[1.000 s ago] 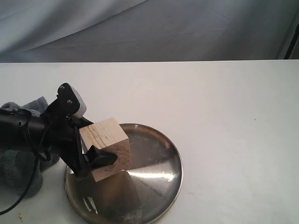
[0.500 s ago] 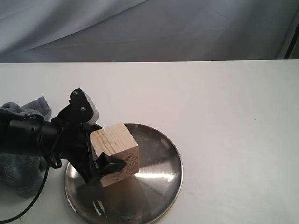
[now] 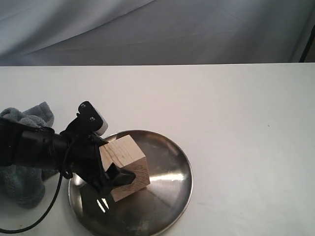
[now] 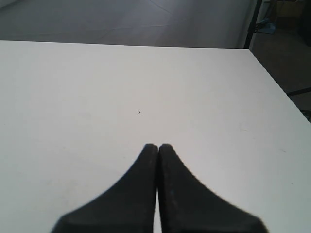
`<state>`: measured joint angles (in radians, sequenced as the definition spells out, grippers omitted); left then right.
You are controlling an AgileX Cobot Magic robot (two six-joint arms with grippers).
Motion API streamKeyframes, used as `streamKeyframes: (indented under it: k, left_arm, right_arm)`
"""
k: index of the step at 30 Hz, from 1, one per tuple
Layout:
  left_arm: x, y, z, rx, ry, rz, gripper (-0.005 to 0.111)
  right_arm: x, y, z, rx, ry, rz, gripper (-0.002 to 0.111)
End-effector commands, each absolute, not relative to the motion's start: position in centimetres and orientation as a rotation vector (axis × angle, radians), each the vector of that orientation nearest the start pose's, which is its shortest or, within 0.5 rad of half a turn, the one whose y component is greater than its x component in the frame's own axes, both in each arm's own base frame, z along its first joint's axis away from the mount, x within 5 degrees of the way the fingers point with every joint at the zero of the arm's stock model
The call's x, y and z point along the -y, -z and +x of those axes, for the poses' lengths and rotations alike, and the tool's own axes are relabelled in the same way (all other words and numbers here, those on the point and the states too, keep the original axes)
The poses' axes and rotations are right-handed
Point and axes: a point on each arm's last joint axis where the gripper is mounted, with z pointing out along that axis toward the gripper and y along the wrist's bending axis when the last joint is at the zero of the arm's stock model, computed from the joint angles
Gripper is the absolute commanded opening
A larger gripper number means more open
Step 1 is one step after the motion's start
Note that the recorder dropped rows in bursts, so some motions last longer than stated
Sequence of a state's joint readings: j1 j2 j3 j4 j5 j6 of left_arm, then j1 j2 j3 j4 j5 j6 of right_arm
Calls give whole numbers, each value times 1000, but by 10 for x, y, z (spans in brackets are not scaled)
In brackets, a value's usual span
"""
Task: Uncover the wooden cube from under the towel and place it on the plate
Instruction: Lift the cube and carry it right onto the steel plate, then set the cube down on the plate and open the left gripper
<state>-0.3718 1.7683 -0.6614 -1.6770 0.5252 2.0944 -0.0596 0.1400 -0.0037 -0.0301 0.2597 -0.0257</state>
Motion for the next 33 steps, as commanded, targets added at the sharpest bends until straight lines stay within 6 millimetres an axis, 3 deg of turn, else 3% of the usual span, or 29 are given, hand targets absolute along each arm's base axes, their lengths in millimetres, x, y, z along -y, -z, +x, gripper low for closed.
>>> streamKeyframes:
  k: [1, 5, 8, 10, 15, 17, 26, 33]
  left_arm:
    - [153, -128, 252, -2165, 721, 1103, 1]
    - [153, -128, 252, -2164, 720, 1109, 7]
    - [153, -128, 252, -2163, 719, 1115, 21]
    - [153, -128, 251, -2162, 722, 1115, 34]
    - [153, -128, 252, -2170, 709, 1105, 88]
    - [153, -128, 252, -2170, 709, 1105, 102]
    - [153, -130, 252, -2160, 709, 1107, 105]
    - [152, -161, 249, -2053, 674, 1108, 105]
  right_arm:
    - [4, -182, 64, -1872, 88, 4, 0]
    - [4, -182, 64, -1872, 88, 4, 0]
    - [4, -182, 64, -1872, 88, 4, 0]
    - [4, -182, 64, -1872, 88, 4, 0]
    - [4, -182, 64, -1872, 88, 4, 0]
    - [4, -182, 64, -1872, 88, 4, 0]
    - [4, -182, 64, -1872, 88, 4, 0]
    - [4, -182, 64, -1872, 88, 4, 0]
